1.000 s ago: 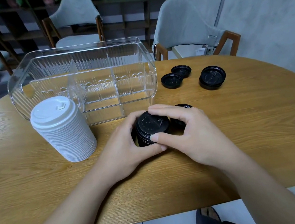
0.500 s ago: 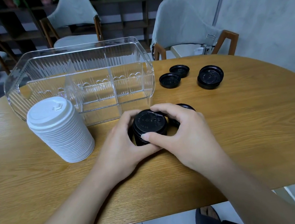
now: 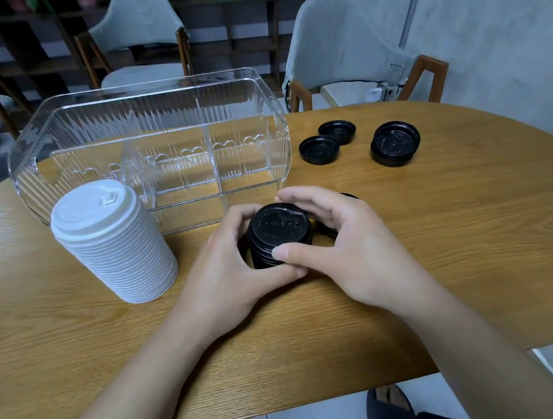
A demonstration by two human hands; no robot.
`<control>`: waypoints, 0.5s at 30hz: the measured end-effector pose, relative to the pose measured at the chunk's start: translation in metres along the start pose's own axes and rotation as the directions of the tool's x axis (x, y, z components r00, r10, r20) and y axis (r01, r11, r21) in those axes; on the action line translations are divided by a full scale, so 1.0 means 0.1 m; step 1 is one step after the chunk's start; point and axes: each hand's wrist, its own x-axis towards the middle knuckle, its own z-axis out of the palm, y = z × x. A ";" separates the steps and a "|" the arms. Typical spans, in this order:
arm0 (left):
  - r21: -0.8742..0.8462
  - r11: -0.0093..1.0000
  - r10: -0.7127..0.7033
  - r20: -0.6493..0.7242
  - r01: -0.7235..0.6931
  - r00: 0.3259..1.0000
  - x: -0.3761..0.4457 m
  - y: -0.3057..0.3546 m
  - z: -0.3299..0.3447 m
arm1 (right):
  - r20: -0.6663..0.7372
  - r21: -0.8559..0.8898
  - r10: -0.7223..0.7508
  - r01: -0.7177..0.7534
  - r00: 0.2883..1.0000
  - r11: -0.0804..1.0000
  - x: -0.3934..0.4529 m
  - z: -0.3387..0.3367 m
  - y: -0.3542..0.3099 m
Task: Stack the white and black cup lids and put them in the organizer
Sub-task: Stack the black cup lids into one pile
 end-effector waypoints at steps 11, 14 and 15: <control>-0.039 0.995 0.086 -0.032 -0.088 0.996 -0.02 -0.03 0.02 | -0.117 -0.022 -0.040 0.038 0.992 0.999 -0.01 -0.17 0.00; -0.082 0.993 0.081 -0.028 -0.083 0.996 -0.03 -0.02 0.02 | -0.269 -0.283 -0.053 -0.027 0.962 0.959 0.01 -0.34 0.10; -0.092 0.993 0.078 -0.030 -0.080 0.997 -0.03 -0.02 0.03 | -0.262 -0.378 -0.045 -0.060 0.964 0.924 0.01 -0.36 0.15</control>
